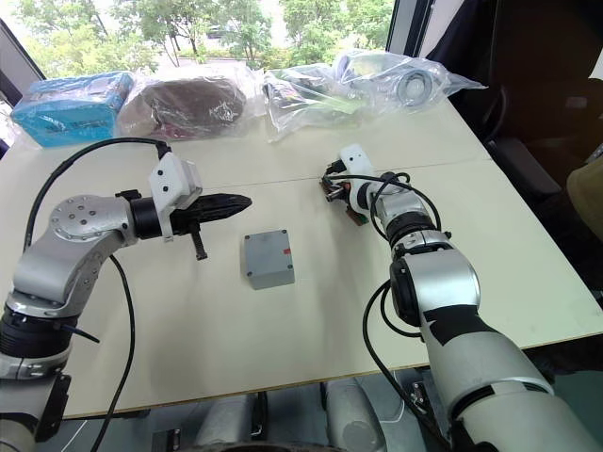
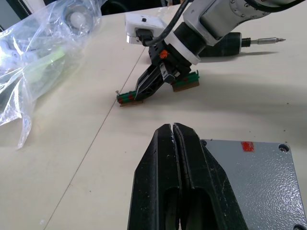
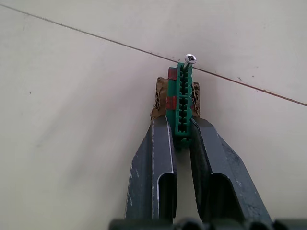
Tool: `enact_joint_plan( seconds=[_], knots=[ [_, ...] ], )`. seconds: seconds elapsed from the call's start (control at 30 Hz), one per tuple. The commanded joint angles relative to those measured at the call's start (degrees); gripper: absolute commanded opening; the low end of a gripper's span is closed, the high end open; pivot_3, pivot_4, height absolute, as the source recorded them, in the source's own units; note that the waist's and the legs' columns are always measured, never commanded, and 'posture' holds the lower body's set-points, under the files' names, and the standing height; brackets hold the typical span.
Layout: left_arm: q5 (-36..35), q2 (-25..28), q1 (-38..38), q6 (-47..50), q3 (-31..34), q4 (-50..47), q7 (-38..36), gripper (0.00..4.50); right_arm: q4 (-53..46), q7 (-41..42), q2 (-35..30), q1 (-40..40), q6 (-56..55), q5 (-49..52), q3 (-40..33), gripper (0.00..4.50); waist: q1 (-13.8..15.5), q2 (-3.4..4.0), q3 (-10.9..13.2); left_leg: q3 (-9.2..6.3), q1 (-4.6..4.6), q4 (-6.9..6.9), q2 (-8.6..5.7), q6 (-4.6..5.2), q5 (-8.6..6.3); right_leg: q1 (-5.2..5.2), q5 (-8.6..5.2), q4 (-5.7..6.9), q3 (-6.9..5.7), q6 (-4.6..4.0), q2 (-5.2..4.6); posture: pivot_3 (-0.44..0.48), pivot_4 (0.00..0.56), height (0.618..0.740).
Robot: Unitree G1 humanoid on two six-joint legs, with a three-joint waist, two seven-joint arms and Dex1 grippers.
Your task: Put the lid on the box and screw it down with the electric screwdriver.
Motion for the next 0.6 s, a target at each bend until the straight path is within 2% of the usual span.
enact_joint_plan(
  seconds=[0.03,0.33,0.6],
  knots=[
    [-0.2,-0.1,0.2,-0.8,0.2,-1.9,0.3,0.00,-2.0,2.3,0.2,-0.4,1.8,-1.7,2.3,0.09,-0.1,0.00,0.0,0.00,0.00,0.00,0.00,0.00,0.00,0.00,0.00,0.00,0.00,0.00,0.00,0.000,0.150,0.740],
    [0.2,-1.2,-0.2,-1.7,-0.7,-0.8,0.1,0.00,-10.3,10.2,0.0,3.2,8.6,-3.5,7.9,0.09,-0.1,-0.01,0.0,0.00,0.05,0.00,0.00,0.00,0.00,0.02,0.00,0.05,0.00,0.00,0.00,0.000,0.150,0.740],
    [0.6,-1.7,-0.8,-2.5,-1.2,0.3,-0.2,0.00,-20.9,12.8,-1.2,8.0,16.2,-3.1,10.0,0.09,0.0,-0.01,0.0,0.00,0.18,0.00,0.00,0.00,0.00,0.12,0.00,0.11,0.00,0.00,0.01,0.000,0.150,0.740]
  ],
)
